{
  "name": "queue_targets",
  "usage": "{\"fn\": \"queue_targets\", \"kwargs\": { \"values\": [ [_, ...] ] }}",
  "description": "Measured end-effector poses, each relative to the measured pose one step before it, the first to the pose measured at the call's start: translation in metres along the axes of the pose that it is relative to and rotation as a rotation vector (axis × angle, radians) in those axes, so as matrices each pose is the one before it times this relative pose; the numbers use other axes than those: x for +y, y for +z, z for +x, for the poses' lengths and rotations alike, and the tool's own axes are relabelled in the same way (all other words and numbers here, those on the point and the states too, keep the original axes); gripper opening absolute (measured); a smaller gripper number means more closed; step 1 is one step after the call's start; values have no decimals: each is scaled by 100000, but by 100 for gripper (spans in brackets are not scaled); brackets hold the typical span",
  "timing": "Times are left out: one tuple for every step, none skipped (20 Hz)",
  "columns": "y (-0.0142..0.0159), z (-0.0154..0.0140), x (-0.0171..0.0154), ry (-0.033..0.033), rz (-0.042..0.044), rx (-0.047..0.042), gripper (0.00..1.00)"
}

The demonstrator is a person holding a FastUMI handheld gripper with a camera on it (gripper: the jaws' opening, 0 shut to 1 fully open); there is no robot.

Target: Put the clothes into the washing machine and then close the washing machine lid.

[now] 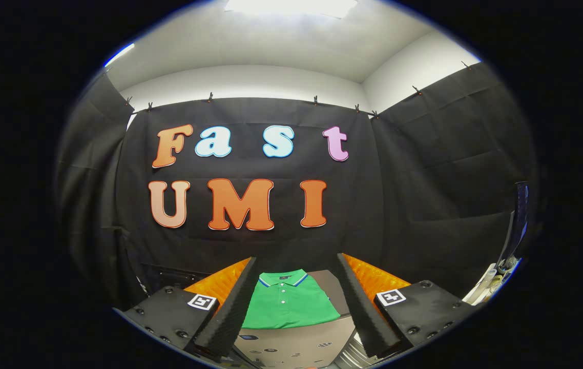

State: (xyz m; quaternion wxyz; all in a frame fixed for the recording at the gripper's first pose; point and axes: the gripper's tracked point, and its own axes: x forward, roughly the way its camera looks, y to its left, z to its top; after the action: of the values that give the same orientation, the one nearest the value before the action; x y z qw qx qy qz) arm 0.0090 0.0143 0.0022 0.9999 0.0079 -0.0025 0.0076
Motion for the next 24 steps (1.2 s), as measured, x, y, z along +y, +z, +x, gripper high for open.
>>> {"fn": "queue_targets", "kwargs": {
  "values": [
    [31,14,64,80,265,60,98],
    [-65,40,-81,-2,115,30,98],
    [-50,94,-128,-163,-20,23,98],
    [26,-55,-60,-212,-34,15,98],
    [-5,106,6,-109,0,-89,98],
    [61,101,-107,-102,82,-20,98],
    [-63,139,52,11,144,85,98],
    [6,96,124,57,182,-54,98],
    [-35,-51,3,139,113,-78,98],
    [56,-35,75,108,-50,-100,98],
    [-84,21,52,31,-97,20,98],
    [35,66,118,74,-72,46,98],
    [-52,74,50,179,32,126,98],
    [-76,1,33,278,178,132,98],
    [-37,66,89,278,207,93,98],
    [-40,87,60,204,149,124,98],
    [-165,156,95,265,198,234,98],
    [-112,97,204,434,289,144,98],
    [-93,153,124,428,535,255,98],
    [-178,393,142,649,502,479,98],
    [-233,511,27,918,99,1290,98],
    [-386,589,194,1046,-79,1403,98],
    [-142,606,175,1032,1,1512,97],
    [-232,918,404,1871,-68,1494,98]
  ]
}}
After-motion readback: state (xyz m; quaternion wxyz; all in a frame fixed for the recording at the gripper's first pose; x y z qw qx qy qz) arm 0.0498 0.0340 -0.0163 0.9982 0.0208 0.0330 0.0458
